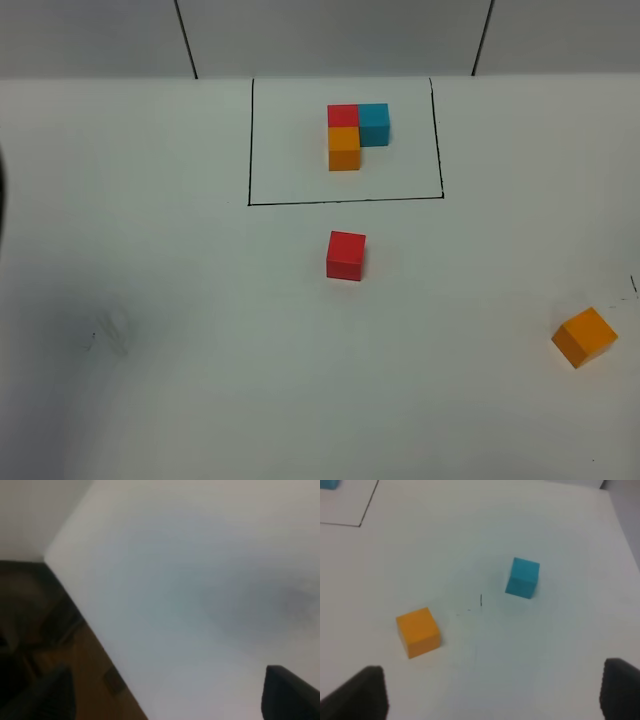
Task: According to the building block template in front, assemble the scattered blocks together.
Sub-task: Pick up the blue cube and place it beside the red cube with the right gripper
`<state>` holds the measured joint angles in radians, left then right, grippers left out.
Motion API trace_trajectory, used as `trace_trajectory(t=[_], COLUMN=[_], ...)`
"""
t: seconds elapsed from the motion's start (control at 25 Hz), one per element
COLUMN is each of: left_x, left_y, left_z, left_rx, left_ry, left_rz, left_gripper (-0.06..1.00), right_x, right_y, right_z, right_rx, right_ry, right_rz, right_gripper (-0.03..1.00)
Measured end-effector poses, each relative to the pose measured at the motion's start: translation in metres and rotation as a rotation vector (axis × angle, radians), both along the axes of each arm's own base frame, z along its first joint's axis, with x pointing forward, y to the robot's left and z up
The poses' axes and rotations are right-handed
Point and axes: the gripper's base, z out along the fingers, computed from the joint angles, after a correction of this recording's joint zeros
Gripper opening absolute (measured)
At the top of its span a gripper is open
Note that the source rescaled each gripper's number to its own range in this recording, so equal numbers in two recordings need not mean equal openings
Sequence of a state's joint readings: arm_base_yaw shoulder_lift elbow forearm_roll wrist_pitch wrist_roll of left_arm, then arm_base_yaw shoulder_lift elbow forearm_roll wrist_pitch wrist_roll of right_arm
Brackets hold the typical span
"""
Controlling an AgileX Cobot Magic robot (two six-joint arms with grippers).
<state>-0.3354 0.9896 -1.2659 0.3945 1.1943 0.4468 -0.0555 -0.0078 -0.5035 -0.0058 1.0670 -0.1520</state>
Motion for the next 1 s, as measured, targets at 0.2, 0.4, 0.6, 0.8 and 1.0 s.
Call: trace_trajectory(t=[0.2, 0.4, 0.6, 0.8, 1.0], left_x=[-0.098, -0.171, -0.212, -0.219, -0.19], left_y=[0.026, 0.034, 0.039, 0.032, 0.028], left_z=[0.013, -0.006, -0.044, -0.083, -0.121], left_rx=[-0.22, -0.409, -0.449, -0.643, -0.728], left_ry=[-0.236, -0.365, -0.469, -0.517, -0.441], left_rz=[0.001, -0.104, -0.023, 0.262, 0.493], left_gripper=[0.7, 0.69, 0.69, 0.68, 0.68], right_x=[0.0, 0.0, 0.0, 0.0, 0.0], right_y=[0.0, 0.0, 0.0, 0.0, 0.0], right_z=[0.0, 0.0, 0.0, 0.0, 0.0], right_rx=[0.0, 0.0, 0.0, 0.0, 0.0], right_ry=[0.0, 0.0, 0.0, 0.0, 0.0], right_rz=[0.0, 0.0, 0.0, 0.0, 0.0], right_gripper=[0.72, 0.72, 0.72, 0.72, 0.72])
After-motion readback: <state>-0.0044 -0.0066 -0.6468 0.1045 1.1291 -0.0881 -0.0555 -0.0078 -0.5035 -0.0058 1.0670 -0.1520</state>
